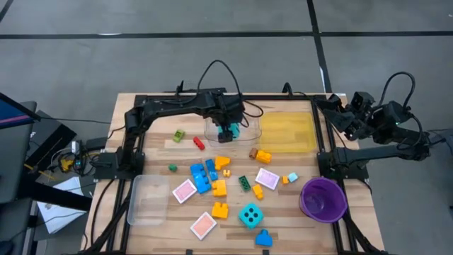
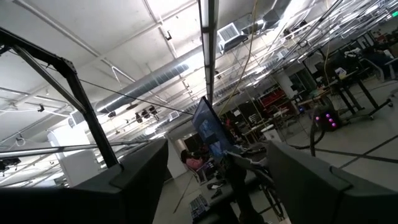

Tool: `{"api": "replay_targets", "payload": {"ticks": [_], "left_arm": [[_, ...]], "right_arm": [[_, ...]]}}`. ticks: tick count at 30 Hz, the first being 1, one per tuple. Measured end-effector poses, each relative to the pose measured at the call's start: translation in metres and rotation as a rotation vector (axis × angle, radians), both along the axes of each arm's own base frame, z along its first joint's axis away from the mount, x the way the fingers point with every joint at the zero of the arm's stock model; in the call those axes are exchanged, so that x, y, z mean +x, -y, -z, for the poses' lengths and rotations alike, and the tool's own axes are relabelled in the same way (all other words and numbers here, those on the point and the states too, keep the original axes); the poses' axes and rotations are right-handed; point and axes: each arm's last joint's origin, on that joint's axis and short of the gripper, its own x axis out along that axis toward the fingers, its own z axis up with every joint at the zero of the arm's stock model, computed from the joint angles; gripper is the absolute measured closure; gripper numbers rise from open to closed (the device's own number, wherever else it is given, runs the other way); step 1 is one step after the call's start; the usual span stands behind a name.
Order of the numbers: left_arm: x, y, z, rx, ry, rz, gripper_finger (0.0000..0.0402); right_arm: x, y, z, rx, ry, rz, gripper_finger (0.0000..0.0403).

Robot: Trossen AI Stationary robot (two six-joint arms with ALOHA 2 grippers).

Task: Pick & Place Toys
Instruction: Put the blue dice into the transparent bin

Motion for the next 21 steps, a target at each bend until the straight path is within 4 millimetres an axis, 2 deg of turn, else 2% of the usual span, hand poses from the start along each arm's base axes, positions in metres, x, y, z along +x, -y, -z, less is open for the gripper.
{"api": "replay_targets", "payload": {"ticks": [10, 21], "left_arm": [[-0.015, -0.019, 0.019, -0.017, -0.084, -0.039, 0.0051], [-0.017, -0.020, 0.015, 0.036, -0.098, -0.060, 0.0006]], "right_arm": [[0.000, 0.000, 0.000, 0.001, 0.000, 0.000, 0.0137], [0.000, 0.000, 0.000, 0.001, 0.000, -0.001, 0.0137]]}}
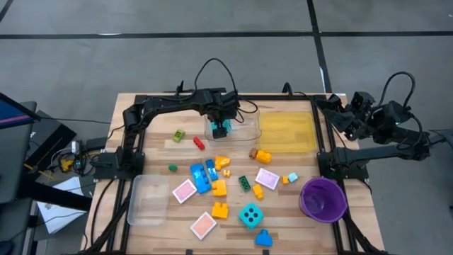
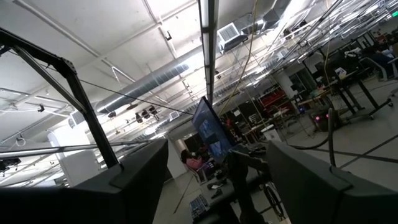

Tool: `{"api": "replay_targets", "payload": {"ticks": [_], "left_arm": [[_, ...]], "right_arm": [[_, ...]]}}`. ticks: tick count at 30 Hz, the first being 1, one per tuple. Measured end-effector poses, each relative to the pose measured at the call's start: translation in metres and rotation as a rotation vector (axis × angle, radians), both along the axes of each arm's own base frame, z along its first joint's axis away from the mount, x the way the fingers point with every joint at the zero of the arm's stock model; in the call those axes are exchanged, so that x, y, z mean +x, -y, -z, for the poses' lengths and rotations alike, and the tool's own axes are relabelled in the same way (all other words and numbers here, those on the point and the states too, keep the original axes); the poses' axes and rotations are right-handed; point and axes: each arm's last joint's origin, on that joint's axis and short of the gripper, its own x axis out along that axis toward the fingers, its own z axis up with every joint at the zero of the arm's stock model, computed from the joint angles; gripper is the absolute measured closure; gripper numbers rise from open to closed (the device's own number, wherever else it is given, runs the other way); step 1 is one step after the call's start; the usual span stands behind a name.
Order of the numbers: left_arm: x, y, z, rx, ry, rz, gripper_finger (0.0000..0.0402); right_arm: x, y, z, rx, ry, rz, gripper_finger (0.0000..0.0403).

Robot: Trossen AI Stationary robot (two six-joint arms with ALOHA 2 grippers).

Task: Pick & Place Toys
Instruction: Put the blue dice into the transparent bin, then put the green game piece into the yellow bin

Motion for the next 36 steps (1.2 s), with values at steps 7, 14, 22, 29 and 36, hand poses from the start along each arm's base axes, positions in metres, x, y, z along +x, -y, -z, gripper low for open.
{"api": "replay_targets", "payload": {"ticks": [7, 14, 22, 29, 36], "left_arm": [[-0.002, 0.001, 0.000, -0.022, -0.009, -0.003, 0.0003], [-0.004, 0.000, -0.003, -0.026, -0.007, -0.007, 0.0002], [-0.019, 0.003, -0.042, 0.001, 0.107, -0.015, 0.0002], [-0.050, 0.017, -0.106, -0.012, 0.328, 0.007, 0.0002], [-0.103, 0.038, -0.177, 0.009, 0.608, -0.038, 0.0005]], "right_arm": [[0.000, 0.000, 0.000, 0.000, 0.000, 0.000, 0.0137], [0.000, 0.000, 0.000, 0.001, 0.000, 0.000, 0.0137], [0.000, 0.000, 0.000, 0.001, -0.004, 0.000, 0.0137], [0.000, 0.000, 0.000, 0.001, -0.004, 0.000, 0.0137], [0.001, 0.000, 0.002, 0.008, -0.017, -0.003, 0.0137]]}}
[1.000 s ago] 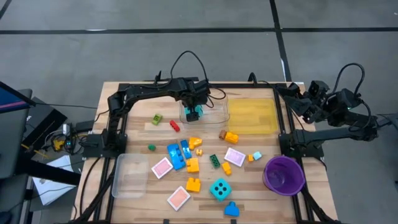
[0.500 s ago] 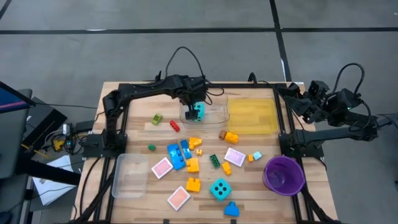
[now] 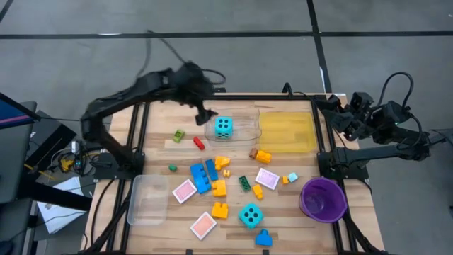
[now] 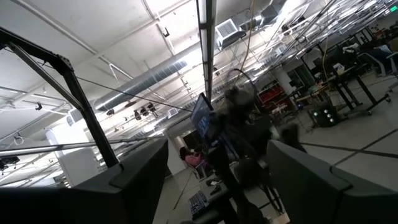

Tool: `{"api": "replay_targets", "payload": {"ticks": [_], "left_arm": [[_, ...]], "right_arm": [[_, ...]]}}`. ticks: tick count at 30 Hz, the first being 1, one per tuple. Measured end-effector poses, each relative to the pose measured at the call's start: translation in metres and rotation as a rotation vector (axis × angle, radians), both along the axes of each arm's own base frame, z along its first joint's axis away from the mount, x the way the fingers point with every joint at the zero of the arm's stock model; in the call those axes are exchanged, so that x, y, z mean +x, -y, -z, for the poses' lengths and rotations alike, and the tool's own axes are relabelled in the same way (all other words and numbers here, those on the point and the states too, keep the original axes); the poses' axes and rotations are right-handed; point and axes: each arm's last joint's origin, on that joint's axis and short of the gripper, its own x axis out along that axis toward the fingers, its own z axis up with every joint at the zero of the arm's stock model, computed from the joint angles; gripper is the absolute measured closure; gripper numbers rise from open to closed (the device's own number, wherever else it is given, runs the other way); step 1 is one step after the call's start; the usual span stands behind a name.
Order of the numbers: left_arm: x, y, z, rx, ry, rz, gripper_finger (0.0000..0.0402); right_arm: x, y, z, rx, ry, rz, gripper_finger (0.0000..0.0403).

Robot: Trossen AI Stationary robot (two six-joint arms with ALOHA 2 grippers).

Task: Pick & Place Toys
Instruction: Put the green game piece into the yellow bin

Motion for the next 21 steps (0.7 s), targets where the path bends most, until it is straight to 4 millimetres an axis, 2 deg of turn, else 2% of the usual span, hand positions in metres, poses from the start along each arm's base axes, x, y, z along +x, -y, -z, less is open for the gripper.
{"api": "replay_targets", "payload": {"ticks": [5, 10, 15, 21], "left_arm": [[-0.042, 0.016, -0.037, 0.036, 0.151, -0.012, 0.0010], [-0.073, 0.028, -0.059, 0.027, 0.264, -0.042, 0.0011], [-0.090, 0.034, -0.069, 0.021, 0.320, -0.060, 0.0011], [-0.094, 0.035, -0.071, 0.023, 0.330, -0.060, 0.0011]], "right_arm": [[0.000, 0.000, 0.000, 0.007, -0.003, -0.004, 0.0137], [0.000, 0.000, 0.000, 0.007, -0.003, -0.004, 0.0137], [0.000, 0.000, 0.000, 0.010, -0.002, -0.004, 0.0137], [0.000, 0.000, 0.000, 0.024, 0.000, -0.011, 0.0137]]}}
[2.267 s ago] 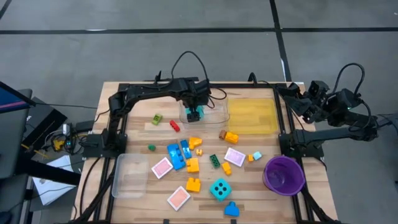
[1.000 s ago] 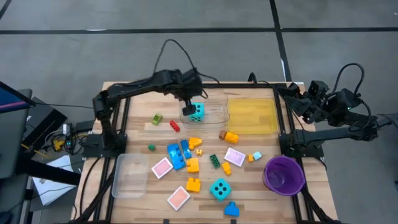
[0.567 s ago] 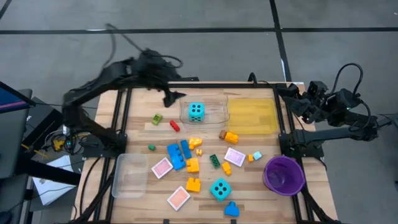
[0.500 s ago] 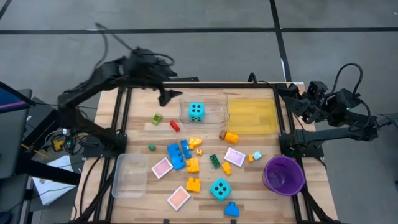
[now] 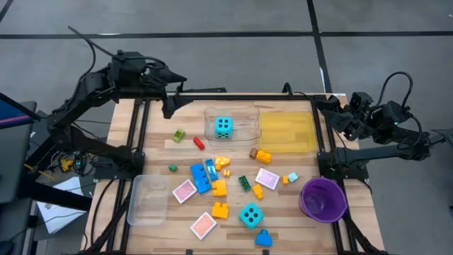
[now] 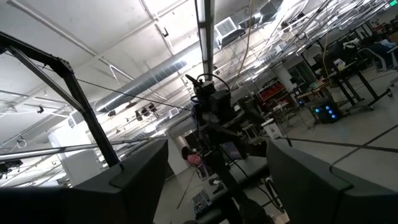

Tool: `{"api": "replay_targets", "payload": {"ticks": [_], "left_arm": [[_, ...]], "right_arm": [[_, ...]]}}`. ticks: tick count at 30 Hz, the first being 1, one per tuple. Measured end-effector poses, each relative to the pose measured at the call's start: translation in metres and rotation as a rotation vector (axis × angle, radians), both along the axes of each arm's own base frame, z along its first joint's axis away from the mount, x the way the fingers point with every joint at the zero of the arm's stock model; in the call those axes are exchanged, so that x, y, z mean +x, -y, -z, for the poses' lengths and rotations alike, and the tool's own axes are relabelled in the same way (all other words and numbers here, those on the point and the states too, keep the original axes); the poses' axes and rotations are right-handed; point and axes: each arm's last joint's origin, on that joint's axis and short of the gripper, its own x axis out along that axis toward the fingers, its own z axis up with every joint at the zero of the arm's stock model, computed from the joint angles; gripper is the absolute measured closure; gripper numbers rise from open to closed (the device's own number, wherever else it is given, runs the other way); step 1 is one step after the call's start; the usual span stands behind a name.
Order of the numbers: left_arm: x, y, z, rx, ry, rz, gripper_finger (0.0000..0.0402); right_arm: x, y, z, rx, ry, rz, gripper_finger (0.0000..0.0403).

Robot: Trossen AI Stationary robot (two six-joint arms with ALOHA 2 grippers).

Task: Pick & Place Toys
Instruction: Put the green game piece into the yellow bin

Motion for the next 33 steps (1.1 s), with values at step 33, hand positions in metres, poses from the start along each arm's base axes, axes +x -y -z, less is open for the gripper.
{"api": "replay_targets", "payload": {"ticks": [33], "left_arm": [[0.031, 0.048, 0.067, -0.194, -0.658, 0.141, 0.0034]], "right_arm": [[0.001, 0.000, 0.002, 0.000, -0.018, -0.003, 0.0137]]}}
